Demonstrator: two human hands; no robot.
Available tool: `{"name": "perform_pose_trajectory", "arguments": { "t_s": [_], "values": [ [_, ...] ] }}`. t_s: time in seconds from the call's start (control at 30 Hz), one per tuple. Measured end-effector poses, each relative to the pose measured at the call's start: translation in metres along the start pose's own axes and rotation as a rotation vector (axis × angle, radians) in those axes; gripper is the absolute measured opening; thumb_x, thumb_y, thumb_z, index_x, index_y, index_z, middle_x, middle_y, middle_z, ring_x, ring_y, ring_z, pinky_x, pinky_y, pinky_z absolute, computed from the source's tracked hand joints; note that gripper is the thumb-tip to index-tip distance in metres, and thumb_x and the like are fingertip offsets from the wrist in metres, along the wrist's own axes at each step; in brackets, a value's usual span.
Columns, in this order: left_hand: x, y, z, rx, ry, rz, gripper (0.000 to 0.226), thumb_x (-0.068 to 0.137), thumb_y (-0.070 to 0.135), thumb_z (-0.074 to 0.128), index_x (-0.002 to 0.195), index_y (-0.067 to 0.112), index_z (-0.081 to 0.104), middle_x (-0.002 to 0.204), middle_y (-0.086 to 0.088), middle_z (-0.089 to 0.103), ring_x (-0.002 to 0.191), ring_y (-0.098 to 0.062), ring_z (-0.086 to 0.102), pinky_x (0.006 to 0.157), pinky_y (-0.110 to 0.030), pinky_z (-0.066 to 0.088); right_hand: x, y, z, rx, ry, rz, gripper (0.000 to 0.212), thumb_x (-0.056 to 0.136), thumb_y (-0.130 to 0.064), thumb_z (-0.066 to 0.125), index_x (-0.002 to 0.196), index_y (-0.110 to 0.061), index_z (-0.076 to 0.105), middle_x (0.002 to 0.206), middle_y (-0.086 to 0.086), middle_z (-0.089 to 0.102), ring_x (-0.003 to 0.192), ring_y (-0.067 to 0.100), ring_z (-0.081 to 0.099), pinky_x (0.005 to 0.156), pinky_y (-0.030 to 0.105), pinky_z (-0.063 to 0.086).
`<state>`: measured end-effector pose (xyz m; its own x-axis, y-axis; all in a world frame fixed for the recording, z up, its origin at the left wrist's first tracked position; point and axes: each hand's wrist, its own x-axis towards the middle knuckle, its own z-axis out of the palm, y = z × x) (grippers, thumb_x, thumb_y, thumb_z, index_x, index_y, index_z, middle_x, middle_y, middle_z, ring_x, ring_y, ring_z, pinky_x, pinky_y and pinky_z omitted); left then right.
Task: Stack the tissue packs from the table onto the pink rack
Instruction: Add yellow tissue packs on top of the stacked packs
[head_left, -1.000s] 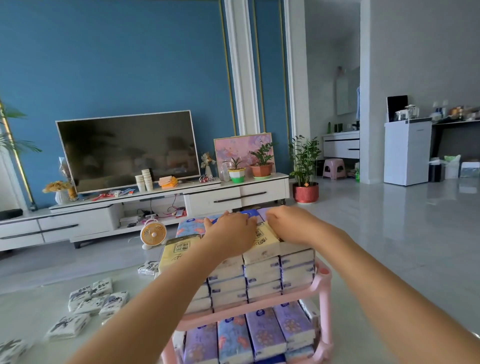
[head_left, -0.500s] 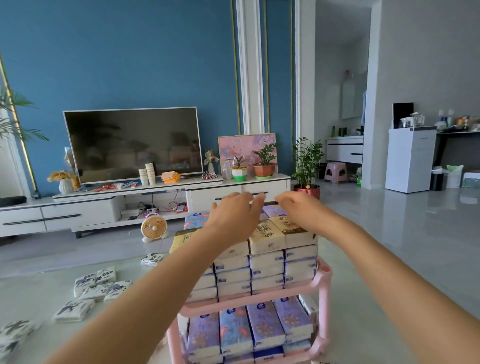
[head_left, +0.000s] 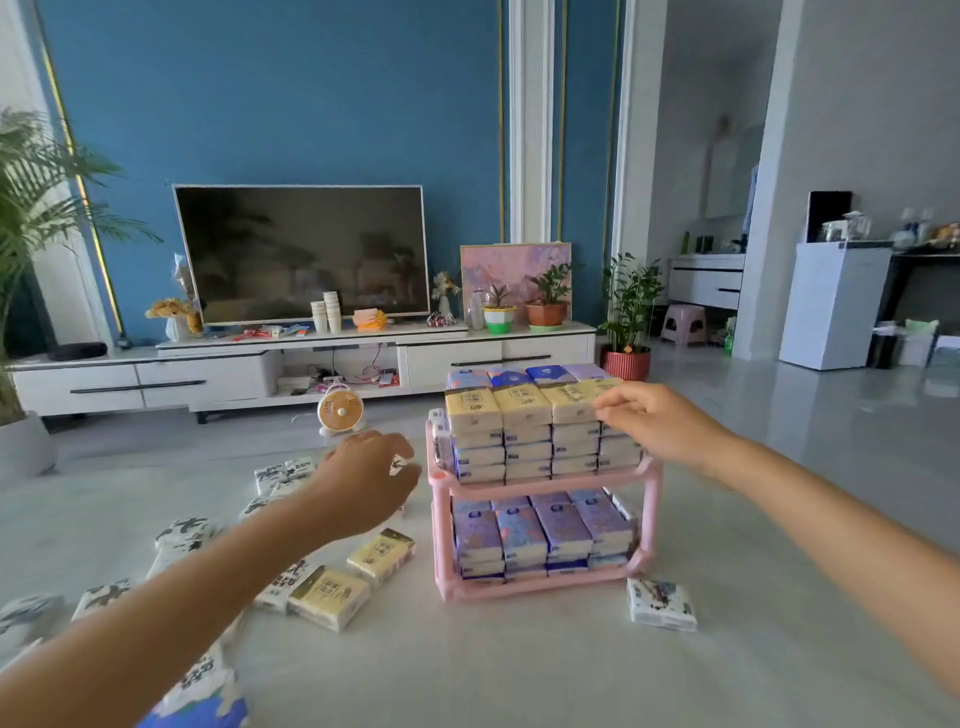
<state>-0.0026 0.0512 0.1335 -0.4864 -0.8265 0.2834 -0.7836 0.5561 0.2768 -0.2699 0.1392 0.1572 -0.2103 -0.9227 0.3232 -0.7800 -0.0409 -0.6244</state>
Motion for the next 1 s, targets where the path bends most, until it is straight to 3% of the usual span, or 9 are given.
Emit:
{"name": "perform_pose_trajectory", "arguments": {
  "t_s": [0.1, 0.3, 0.37, 0.43, 0.5, 0.6, 0.67, 0.87, 1.0],
  "values": [
    [-0.04, -0.025, 0.008, 0.104, -0.139, -0.03, 0.032, 0.095, 0.033, 0.045, 0.123, 0.02, 0.052, 0.133, -0.001, 0.05, 0.124, -0.019, 0.043, 0.107, -0.035, 0.033, -0.033, -0.017, 0.012, -0.047, -0.082, -0.004, 0.025, 0.095, -0.019, 0.049, 0.117, -0.014, 0.058, 0.118, -0.001, 0.059, 0.108, 0.01, 0.053, 0.096, 0.024, 0.039],
    [-0.076, -0.051, 0.018, 0.123, -0.263, -0.059, 0.034, 0.095, 0.035, 0.043, 0.127, 0.023, 0.049, 0.135, 0.0, 0.047, 0.126, -0.018, 0.04, 0.105, -0.03, 0.031, -0.065, -0.046, 0.031, -0.167, -0.22, -0.023, 0.025, 0.094, -0.023, 0.05, 0.117, -0.018, 0.059, 0.115, -0.004, 0.06, 0.105, 0.011, 0.055, 0.096, 0.026, 0.043],
    [-0.079, -0.057, 0.023, 0.11, -0.283, -0.09, 0.034, 0.094, 0.038, 0.044, 0.124, 0.024, 0.052, 0.132, 0.0, 0.049, 0.124, -0.019, 0.042, 0.104, -0.032, 0.034, -0.07, -0.048, 0.039, -0.182, -0.257, -0.018, 0.024, 0.094, -0.021, 0.05, 0.116, -0.017, 0.059, 0.11, -0.004, 0.062, 0.104, 0.011, 0.055, 0.09, 0.019, 0.044],
    [-0.08, -0.063, 0.029, 0.082, -0.287, -0.119, 0.032, 0.093, 0.038, 0.045, 0.121, 0.025, 0.055, 0.13, 0.0, 0.052, 0.121, -0.019, 0.045, 0.103, -0.032, 0.036, -0.074, -0.043, 0.05, -0.189, -0.316, 0.023, 0.021, 0.095, -0.02, 0.048, 0.113, -0.018, 0.058, 0.099, -0.008, 0.059, 0.099, 0.009, 0.053, 0.074, 0.004, 0.04],
    [-0.083, -0.066, 0.036, 0.063, -0.283, -0.148, 0.032, 0.093, 0.036, 0.047, 0.121, 0.025, 0.055, 0.13, 0.0, 0.051, 0.121, -0.02, 0.045, 0.102, -0.031, 0.037, -0.076, -0.034, 0.062, -0.205, -0.37, 0.055, 0.018, 0.094, -0.018, 0.048, 0.108, -0.021, 0.059, 0.097, -0.009, 0.058, 0.097, 0.008, 0.053, 0.073, 0.004, 0.037],
    [-0.086, -0.069, 0.045, 0.039, -0.263, -0.174, 0.032, 0.093, 0.034, 0.047, 0.123, 0.025, 0.054, 0.133, 0.0, 0.05, 0.121, -0.019, 0.046, 0.1, -0.027, 0.037, -0.074, -0.015, 0.08, -0.212, -0.428, 0.091, 0.02, 0.092, -0.013, 0.048, 0.104, -0.023, 0.06, 0.1, -0.007, 0.06, 0.097, 0.01, 0.057, 0.086, 0.02, 0.043],
    [-0.089, -0.072, 0.05, -0.01, -0.228, -0.199, 0.032, 0.094, 0.03, 0.046, 0.124, 0.023, 0.054, 0.132, -0.001, 0.052, 0.116, -0.018, 0.05, 0.094, -0.025, 0.038, -0.074, -0.008, 0.093, -0.188, -0.468, 0.111, 0.021, 0.09, -0.008, 0.045, 0.098, -0.024, 0.057, 0.094, -0.007, 0.06, 0.088, 0.011, 0.058, 0.082, 0.023, 0.045],
    [-0.1, -0.081, 0.077, -0.148, -0.045, -0.32, 0.033, 0.095, 0.022, 0.046, 0.127, 0.018, 0.053, 0.132, -0.004, 0.053, 0.118, -0.019, 0.048, 0.086, -0.024, 0.034, -0.074, 0.0, 0.149, -0.089, -0.528, 0.124, 0.02, 0.089, -0.006, 0.046, 0.091, -0.024, 0.055, 0.09, -0.004, 0.061, 0.076, 0.008, 0.056, 0.063, 0.012, 0.041],
    [-0.097, -0.089, 0.087, -0.258, 0.015, -0.317, 0.039, 0.092, 0.012, 0.045, 0.13, 0.014, 0.048, 0.134, -0.007, 0.05, 0.119, -0.02, 0.048, 0.09, -0.025, 0.037, -0.068, -0.006, 0.195, -0.054, -0.512, 0.079, 0.021, 0.09, -0.01, 0.05, 0.107, -0.016, 0.062, 0.094, -0.005, 0.059, 0.079, 0.003, 0.053, 0.064, 0.004, 0.039]
  ]
}}
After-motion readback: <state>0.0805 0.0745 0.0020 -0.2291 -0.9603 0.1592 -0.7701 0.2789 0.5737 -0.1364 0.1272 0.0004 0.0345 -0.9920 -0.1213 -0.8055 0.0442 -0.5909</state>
